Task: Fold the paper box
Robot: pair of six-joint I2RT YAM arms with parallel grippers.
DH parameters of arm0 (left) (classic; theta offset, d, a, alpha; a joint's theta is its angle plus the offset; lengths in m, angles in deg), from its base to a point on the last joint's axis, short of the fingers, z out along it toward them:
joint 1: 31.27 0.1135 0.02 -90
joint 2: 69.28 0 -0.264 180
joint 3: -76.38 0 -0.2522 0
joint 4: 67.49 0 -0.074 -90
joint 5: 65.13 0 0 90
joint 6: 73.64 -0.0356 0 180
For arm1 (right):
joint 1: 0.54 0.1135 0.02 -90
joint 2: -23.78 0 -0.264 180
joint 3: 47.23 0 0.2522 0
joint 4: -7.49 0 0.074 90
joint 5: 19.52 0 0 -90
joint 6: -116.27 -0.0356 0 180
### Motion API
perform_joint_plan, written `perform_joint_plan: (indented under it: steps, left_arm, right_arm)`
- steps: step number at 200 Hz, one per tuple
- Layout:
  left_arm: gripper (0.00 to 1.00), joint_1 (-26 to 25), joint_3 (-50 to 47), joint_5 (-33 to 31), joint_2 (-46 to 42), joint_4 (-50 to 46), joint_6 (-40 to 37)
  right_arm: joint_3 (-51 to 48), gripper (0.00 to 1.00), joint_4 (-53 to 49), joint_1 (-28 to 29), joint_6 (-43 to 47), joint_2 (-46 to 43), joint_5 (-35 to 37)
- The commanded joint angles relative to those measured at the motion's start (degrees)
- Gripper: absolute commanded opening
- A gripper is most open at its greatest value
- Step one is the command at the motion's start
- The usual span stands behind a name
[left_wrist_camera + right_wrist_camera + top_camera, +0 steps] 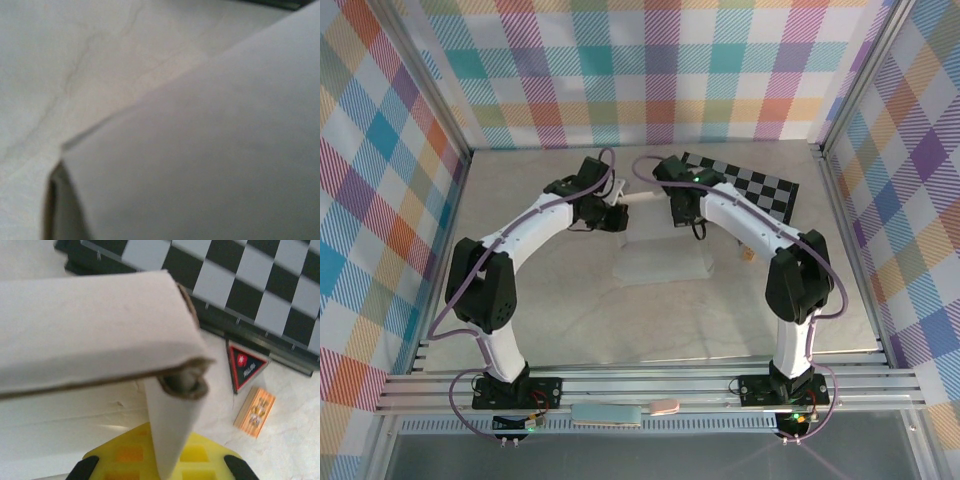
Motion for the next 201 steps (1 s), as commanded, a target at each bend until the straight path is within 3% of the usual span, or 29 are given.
perform_joint_plan:
  steps: [1, 59, 116, 171, 201]
  left_arm:
    - [0.06, -0.2, -4.4, -4.4, -1.0, 4.6, 3.2]
    - [0.18, -0.3, -11.6, -0.9, 0.6, 11.7, 5.1]
    - [0.23, -0.2, -15.8, -0.5, -1.4, 16.6, 5.6]
    - [0.2, 0.1, -15.3, 1.1, 0.9, 16.7, 5.9]
    - [0.1, 0.1, -15.1, 0.4, 1.5, 16.7, 6.2]
  right_arm:
    - [-2.2, 0.0, -1.9, 1.4, -5.3, 0.2, 1.7]
    - [-5.5, 0.0, -1.5, 1.4, -6.1, 4.7, -3.2]
    - [-6.3, 0.0, -1.5, 1.4, -5.4, 6.1, -5.2]
    - [-6.5, 0.0, -1.0, 1.4, -5.0, 6.1, -6.2]
    - [-7.4, 0.0, -0.4, 1.5, -5.2, 5.3, -6.5]
